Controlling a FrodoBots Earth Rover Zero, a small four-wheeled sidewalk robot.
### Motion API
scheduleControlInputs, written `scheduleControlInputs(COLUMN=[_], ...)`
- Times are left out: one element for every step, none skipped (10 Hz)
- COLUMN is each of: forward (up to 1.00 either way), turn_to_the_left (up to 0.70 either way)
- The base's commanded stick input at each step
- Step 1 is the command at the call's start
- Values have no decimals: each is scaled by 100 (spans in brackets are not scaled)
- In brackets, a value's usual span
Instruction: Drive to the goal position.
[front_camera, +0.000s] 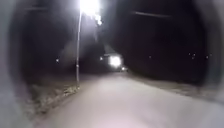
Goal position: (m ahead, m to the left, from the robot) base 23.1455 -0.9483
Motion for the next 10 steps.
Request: scheduleControlInputs(forward=[100, 100, 100, 100, 100, 100, 100, 100, 100, 100], turn_to_the_left=[0, 0, 0, 0, 0, 0, 0, 9, 24, 39])
